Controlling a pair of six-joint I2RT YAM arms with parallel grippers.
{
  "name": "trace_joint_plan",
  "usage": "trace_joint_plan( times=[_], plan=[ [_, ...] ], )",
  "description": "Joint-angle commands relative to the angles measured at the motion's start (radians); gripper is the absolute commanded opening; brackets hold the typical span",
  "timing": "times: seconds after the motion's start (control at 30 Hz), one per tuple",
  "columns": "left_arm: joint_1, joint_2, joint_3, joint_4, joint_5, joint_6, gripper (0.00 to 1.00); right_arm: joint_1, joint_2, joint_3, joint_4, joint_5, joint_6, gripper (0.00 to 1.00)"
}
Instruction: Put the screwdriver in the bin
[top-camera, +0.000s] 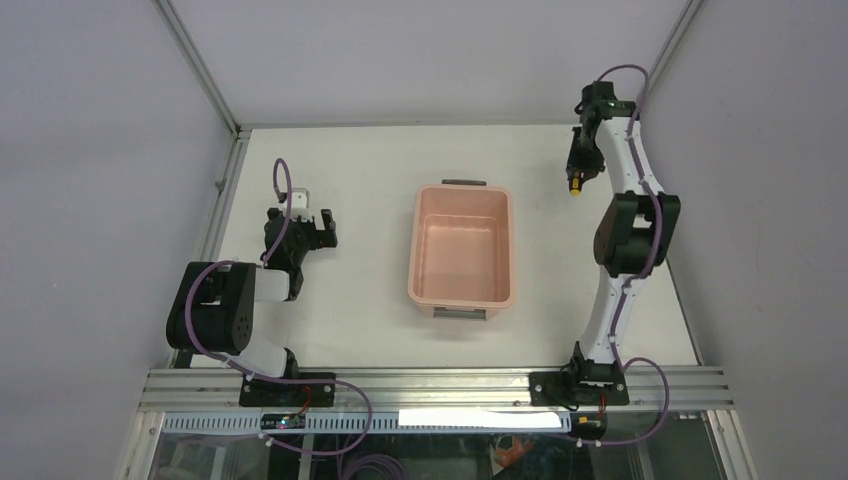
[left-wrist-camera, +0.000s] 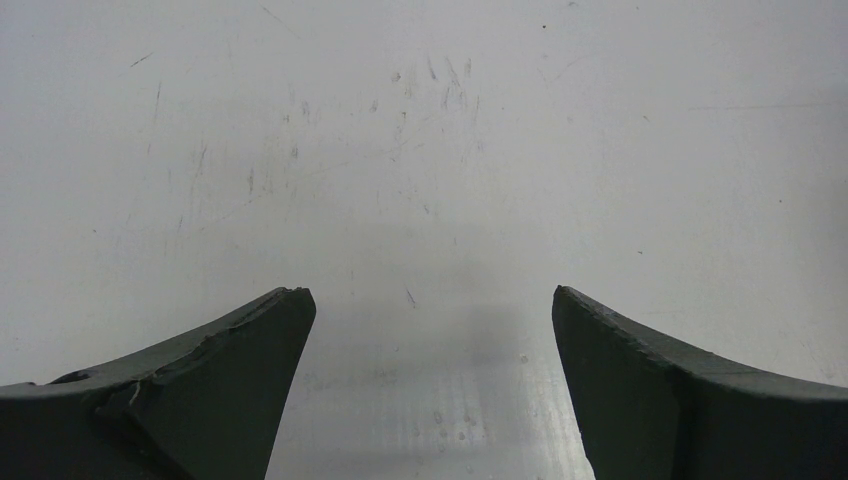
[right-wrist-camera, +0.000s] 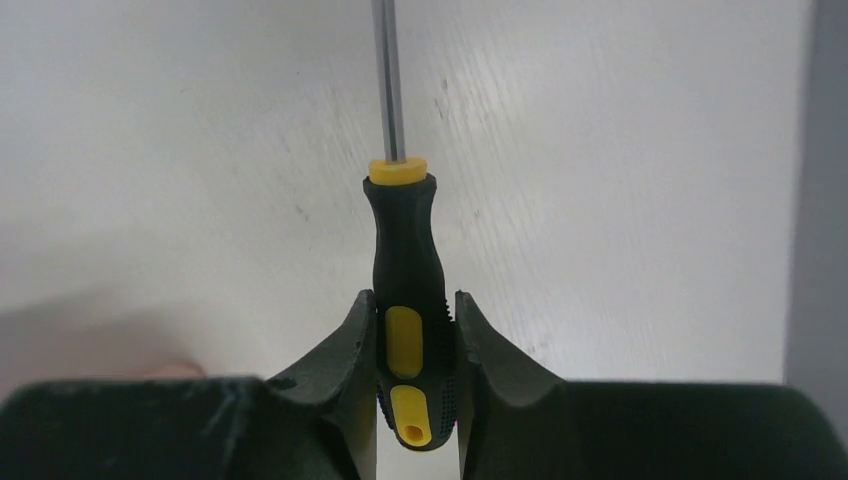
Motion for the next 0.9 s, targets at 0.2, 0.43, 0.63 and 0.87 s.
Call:
trace_joint_plan(
  times=[0.2,0.43,0.63,0.87],
  plan=[
    [-0.009,-0.028,0.002,0.027,0.004,-0.016,0.99,0.257,-0.483,-0.011,-0.229,0.141,0.198,0.00],
    [-0.009,-0.027,0.002,0.027,0.004,-0.016,0.99,0.578,-0.500,0.093,-0.247,0.171,0.332,0.00],
    [-0.008,-0.027,0.002,0.027,0.006,-0.016,0.99,0.762,-0.564,-0.140,-0.071,0.171,0.423,0.00],
    [-0.008,-0.028,0.002,0.027,0.004,-0.016,0.99,0.894,-0.697,-0.606,0.259,0.108,0.510,0.00]
  ],
)
